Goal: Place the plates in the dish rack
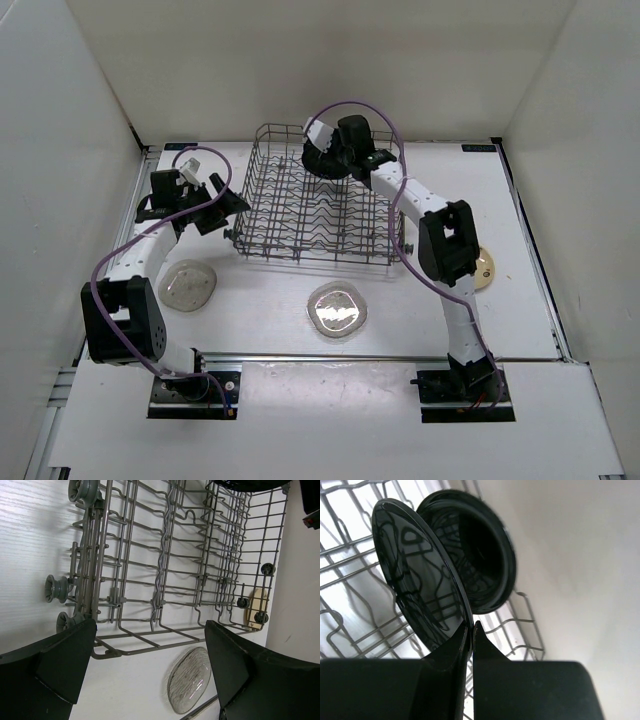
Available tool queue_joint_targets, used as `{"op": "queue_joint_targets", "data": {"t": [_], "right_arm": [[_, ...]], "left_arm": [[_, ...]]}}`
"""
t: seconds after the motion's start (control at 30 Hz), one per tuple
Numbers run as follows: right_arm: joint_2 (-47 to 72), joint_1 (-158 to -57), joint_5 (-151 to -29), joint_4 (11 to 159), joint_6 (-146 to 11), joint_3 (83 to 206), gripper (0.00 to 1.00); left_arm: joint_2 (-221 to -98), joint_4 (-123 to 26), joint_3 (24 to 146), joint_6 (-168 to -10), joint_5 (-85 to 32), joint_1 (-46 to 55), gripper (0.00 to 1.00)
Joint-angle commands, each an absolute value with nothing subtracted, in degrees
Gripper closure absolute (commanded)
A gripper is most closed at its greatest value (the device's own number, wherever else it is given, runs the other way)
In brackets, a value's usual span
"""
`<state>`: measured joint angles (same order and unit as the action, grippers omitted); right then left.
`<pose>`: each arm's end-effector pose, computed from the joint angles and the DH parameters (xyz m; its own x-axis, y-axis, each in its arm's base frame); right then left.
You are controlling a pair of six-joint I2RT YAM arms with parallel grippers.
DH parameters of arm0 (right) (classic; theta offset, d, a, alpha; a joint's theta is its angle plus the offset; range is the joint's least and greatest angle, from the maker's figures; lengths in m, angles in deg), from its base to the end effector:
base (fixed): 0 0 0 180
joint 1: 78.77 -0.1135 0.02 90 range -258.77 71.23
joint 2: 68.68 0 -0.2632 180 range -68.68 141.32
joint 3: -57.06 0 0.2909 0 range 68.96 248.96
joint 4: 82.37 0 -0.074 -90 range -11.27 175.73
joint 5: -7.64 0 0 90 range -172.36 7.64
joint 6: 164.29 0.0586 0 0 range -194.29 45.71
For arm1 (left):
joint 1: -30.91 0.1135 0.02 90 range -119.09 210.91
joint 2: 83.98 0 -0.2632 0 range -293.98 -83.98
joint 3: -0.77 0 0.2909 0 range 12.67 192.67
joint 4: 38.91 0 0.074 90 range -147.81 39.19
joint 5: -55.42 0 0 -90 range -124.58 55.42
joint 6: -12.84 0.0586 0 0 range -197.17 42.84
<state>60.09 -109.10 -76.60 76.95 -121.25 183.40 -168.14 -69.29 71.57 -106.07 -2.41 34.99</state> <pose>0.5184 0.2965 0.2544 0.0778 -0.7970 -0.5989 -0.5361 0.4731 -0.6991 0.3668 -0.0051 0.2227 -0.7601 -0.4645 -0.4545 -0.0502 0.7393 -0.6715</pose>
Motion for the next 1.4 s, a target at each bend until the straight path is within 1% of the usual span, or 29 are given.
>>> {"op": "queue_joint_targets", "data": {"t": [0.0,0.2,0.47,0.6,0.73,0.77,0.83,0.97,1.1,1.2,1.37], "right_arm": [[61.31,-109.62,-77.87,77.47,-119.9,183.31,1.0],[61.84,-109.62,-77.87,77.47,-119.38,183.31,1.0],[62.37,-109.62,-77.17,77.47,-117.63,182.78,1.0],[62.89,-109.62,-77.17,77.47,-117.62,183.31,1.0],[62.89,-109.62,-77.17,77.47,-116.48,183.92,0.95],[62.89,-109.62,-77.17,77.47,-115.95,183.93,0.91],[63.42,-109.62,-77.17,78.07,-115.95,183.93,0.9],[63.42,-109.62,-76.03,79.3,-114.81,184.45,0.77],[63.42,-109.62,-74.8,80.37,-114.81,184.45,0.7],[63.42,-109.62,-74.27,81.51,-114.81,184.45,0.66],[63.42,-109.62,-71.03,84.05,-113.67,184.45,0.65]], "left_arm": [[-167.83,-69.18,72.88,-105.11,-1.18,35.39,0.0],[-167.3,-69.18,72.88,-105.72,-1.18,36.53,0.0],[-167.21,-69.18,79.11,-108.81,0.93,37.24,0.0],[-167.21,-69.18,79.12,-108.81,0.93,37.24,0.0],[-167.21,-69.18,78.6,-108.81,0.93,37.24,0.0],[-167.21,-69.18,78.59,-108.81,0.93,37.24,0.0],[-167.21,-69.18,78.59,-108.81,0.93,37.24,0.0],[-167.21,-69.18,78.07,-108.81,0.93,37.24,0.0],[-166.68,-69.18,77.54,-108.81,0.93,37.24,0.0],[-166.68,-69.18,77.54,-108.81,0.93,37.24,0.0],[-166.68,-69.18,77.54,-108.81,0.93,37.24,0.0]]}}
